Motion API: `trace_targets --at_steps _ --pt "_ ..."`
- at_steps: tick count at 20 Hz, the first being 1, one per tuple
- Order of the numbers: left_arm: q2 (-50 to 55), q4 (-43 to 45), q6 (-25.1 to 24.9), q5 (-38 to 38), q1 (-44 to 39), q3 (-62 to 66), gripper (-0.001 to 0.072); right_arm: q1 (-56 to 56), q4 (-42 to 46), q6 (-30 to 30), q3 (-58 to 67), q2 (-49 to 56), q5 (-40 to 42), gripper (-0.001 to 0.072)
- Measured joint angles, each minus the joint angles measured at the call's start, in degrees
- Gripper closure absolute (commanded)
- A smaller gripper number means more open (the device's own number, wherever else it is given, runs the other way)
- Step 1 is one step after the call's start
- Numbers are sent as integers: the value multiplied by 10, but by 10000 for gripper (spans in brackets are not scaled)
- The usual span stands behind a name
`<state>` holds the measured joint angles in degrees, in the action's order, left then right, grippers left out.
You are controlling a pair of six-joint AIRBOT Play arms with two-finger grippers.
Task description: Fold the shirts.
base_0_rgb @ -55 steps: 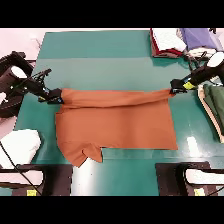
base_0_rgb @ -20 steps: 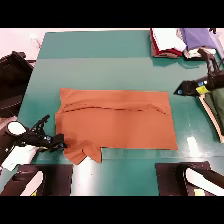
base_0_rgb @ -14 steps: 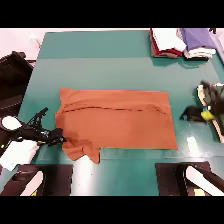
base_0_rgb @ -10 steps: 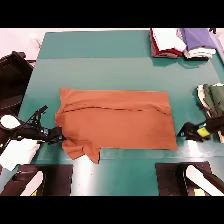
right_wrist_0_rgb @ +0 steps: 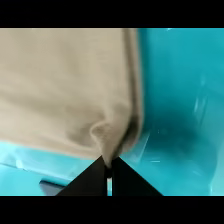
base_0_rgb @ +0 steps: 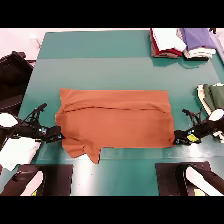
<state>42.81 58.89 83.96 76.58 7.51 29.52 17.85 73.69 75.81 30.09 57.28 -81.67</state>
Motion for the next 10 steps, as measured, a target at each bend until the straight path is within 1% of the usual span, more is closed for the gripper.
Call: trace_targets --at_steps 4,7,10 --pt "-71 13 9 49 0 13 680 -36 33 1 49 -38 -56 698" --pt "-111 17 19 94 0 19 680 -42 57 1 83 -87 -75 699" --pt "-119 19 25 84 0 32 681 -43 64 3 130 -105 -75 700"
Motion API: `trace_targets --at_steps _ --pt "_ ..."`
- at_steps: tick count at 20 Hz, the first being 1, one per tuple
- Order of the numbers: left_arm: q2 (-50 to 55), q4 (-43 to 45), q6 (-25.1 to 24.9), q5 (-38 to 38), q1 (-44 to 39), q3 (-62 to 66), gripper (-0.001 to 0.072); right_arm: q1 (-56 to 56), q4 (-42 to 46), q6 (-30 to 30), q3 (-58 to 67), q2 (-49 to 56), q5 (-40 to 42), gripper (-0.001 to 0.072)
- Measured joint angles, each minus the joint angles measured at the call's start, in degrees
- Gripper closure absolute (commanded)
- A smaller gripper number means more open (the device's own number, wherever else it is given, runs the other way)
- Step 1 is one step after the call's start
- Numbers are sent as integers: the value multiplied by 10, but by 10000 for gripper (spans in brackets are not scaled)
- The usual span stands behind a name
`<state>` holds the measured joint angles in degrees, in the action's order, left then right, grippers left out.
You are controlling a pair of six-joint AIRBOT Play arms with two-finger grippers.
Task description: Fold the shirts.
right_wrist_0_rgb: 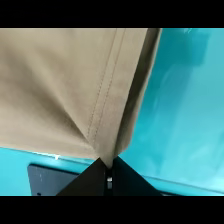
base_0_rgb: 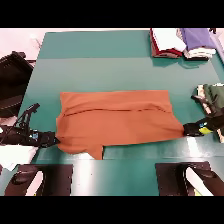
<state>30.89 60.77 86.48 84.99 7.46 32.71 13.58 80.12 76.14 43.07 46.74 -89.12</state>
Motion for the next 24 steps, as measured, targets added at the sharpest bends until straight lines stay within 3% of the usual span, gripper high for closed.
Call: trace_targets --at_steps 4,9,17,18,19,20,21,22,24 --pt "63 0 -17 -70 0 46 680 -27 3 2 81 62 35 699" --pt "223 -24 -69 -164 0 158 680 -65 5 19 201 196 65 699" --pt "455 -56 -109 -245 0 321 667 -81 2 46 367 360 66 690" --pt "471 -56 -112 -250 0 334 372 -80 -7 47 382 374 66 533" --pt "482 -57 -114 -259 0 344 137 -76 -14 47 391 386 68 298" --pt "492 -58 -114 -265 0 354 133 -70 -29 48 399 398 73 246" --pt "497 -61 -114 -270 0 364 145 -64 -47 48 404 406 80 246" --pt "502 -64 -114 -274 0 375 283 -56 -71 48 408 414 83 245" --pt "507 -68 -114 -271 0 398 648 -33 -106 38 403 420 89 243"
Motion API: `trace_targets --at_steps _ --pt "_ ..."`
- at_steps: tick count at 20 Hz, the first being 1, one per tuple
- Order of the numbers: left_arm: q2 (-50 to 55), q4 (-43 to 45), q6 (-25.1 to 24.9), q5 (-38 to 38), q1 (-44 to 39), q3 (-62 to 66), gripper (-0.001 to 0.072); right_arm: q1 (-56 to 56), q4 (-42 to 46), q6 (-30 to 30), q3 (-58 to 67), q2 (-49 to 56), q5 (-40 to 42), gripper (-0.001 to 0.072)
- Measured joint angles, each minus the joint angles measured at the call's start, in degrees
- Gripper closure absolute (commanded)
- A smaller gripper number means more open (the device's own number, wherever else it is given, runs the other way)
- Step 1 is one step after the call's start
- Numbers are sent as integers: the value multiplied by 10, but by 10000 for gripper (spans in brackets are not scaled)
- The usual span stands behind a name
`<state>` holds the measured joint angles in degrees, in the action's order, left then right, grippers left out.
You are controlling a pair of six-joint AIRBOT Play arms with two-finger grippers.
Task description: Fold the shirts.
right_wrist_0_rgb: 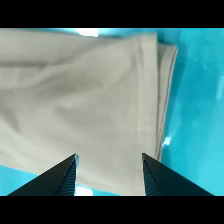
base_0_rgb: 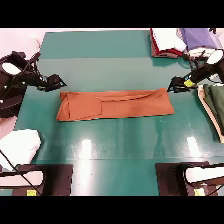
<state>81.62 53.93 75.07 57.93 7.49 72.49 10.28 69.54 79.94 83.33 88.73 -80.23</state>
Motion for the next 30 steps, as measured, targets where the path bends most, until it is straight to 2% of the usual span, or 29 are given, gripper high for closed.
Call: trace_targets --at_steps 1,4,8,12,14,16,17,18,24,30 --pt "2 -2 0 7 0 9 679 13 -16 -8 -9 0 1 185" --pt "5 -16 -1 38 -1 25 678 65 -53 -29 -60 -7 13 148" --pt "7 -28 -1 56 -36 32 679 138 -122 -63 -134 6 24 156" --pt "20 -32 14 42 -119 34 679 159 -192 -94 -170 43 35 169" --pt "36 -32 29 22 -162 36 680 144 -224 -105 -176 62 43 354" --pt "59 -32 42 -2 -204 42 679 123 -238 -114 -179 75 56 459" --pt "73 -33 46 -13 -223 48 679 112 -246 -122 -180 79 62 604" --pt "89 -33 50 -21 -242 57 680 104 -248 -130 -179 80 70 697" --pt "185 -34 77 -49 -326 131 679 78 -278 -154 -107 14 41 697" --pt "258 -36 92 -63 -369 189 680 8 -295 -114 12 -78 7 698"
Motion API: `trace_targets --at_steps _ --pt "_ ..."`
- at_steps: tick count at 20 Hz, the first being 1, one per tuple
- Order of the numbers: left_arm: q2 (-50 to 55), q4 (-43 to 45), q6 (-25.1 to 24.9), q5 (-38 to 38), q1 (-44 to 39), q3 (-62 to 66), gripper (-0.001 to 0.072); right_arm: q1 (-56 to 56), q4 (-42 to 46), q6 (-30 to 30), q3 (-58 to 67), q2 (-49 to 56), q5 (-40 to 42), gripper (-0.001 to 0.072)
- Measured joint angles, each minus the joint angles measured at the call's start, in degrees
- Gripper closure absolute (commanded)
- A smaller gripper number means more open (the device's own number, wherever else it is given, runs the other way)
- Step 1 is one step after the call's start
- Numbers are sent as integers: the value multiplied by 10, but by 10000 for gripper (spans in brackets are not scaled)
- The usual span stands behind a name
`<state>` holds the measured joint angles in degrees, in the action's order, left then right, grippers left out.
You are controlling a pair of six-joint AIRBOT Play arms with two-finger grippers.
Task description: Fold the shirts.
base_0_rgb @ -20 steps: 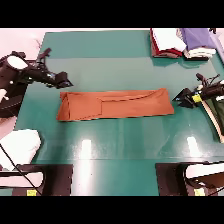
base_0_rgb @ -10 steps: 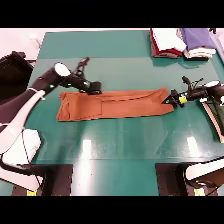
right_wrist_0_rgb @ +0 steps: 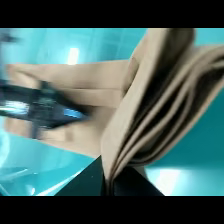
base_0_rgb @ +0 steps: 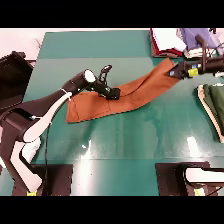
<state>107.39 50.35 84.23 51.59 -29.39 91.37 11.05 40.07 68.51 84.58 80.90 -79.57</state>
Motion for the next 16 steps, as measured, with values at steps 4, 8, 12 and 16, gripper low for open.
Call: trace_targets --at_steps 4,8,12,16 --pt "14 -3 9 -17 -8 9 680 -67 -4 34 68 -19 -2 697" --pt "18 -11 12 -35 -10 15 680 -137 -5 59 100 -24 16 698" --pt "3 -12 13 -18 21 46 680 -200 -10 68 108 -14 43 697" --pt "-61 20 13 34 108 95 680 -285 -38 65 111 30 91 697"
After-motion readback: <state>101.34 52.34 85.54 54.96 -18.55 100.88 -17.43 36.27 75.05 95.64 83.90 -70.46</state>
